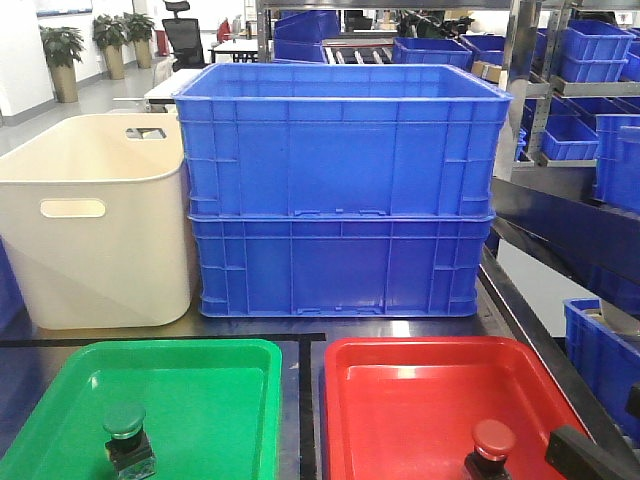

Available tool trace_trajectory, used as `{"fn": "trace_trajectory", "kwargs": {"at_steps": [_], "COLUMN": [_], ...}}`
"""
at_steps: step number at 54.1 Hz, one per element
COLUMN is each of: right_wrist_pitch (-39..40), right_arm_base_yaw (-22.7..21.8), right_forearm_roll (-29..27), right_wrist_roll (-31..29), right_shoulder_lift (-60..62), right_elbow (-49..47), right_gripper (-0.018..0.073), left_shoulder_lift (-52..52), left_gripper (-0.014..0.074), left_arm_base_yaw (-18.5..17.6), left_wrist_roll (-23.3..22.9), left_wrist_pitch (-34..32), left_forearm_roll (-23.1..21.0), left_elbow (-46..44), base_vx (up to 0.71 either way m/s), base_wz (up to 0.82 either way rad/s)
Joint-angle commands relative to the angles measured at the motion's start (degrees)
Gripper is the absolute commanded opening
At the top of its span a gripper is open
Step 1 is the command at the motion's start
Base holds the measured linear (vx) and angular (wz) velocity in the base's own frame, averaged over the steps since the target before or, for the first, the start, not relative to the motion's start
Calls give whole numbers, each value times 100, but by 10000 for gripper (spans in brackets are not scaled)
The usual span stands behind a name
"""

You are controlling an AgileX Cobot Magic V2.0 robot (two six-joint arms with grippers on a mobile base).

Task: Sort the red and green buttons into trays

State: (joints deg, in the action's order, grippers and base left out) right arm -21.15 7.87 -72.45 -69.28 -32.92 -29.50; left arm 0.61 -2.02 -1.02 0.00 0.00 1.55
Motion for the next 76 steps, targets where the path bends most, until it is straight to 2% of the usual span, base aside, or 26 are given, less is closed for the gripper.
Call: {"fn": "trace_trajectory", "kwargs": {"at_steps": [1,24,31,34,37,42,46,49,53,58,63,68,73,76], "right_wrist_pitch": [103,248,312,284,232,150,29,-17,-35,191,658,913,666,379], "right_arm_base_yaw": [-1,-1,-1,-1,-1,-1,-1,-1,-1,-1,-1,-6,-43,-110], "right_forearm_roll": [-167,-158,-15,536,1293,2822,4212,5030,5887,6644,6974,7505,8030,8120], "right_wrist_roll": [4,-14,221,660,1353,2938,4641,5639,6589,7223,7318,7318,7331,7405], "right_shoulder_lift": [1,1,25,109,237,511,822,1031,1288,1752,2327,3044,3441,3374], "right_elbow": [-175,-175,-175,-175,-175,-175,-175,-175,-152,135,642,1167,1464,1473], "right_gripper": [566,564,541,511,477,408,333,277,203,89,-8,-15,-12,-12], "left_shoulder_lift": [33,33,33,33,33,33,33,33,33,33,33,33,21,34], "left_gripper": [-8,-7,-7,-7,-7,-7,-7,-7,-7,-7,-7,-7,-7,-7], "left_arm_base_yaw": [10,10,10,10,10,10,10,10,10,10,10,10,10,10], "left_wrist_roll": [-62,-62,-62,-62,-62,-62,-62,-62,-62,-62,-62,-62,-62,-62], "left_wrist_pitch": [-405,-404,-404,-404,-404,-404,-404,-404,-404,-404,-404,-404,-404,-399], "left_forearm_roll": [-45,-45,-45,-45,-45,-45,-45,-45,-45,-45,-45,-45,-45,-45], "left_elbow": [-131,-131,-131,-131,-131,-131,-131,-131,-131,-131,-131,-131,-131,-131], "base_vx": [0,0,0,0,0,0,0,0,0,0,0,0,0,0], "base_wz": [0,0,0,0,0,0,0,0,0,0,0,0,0,0]}}
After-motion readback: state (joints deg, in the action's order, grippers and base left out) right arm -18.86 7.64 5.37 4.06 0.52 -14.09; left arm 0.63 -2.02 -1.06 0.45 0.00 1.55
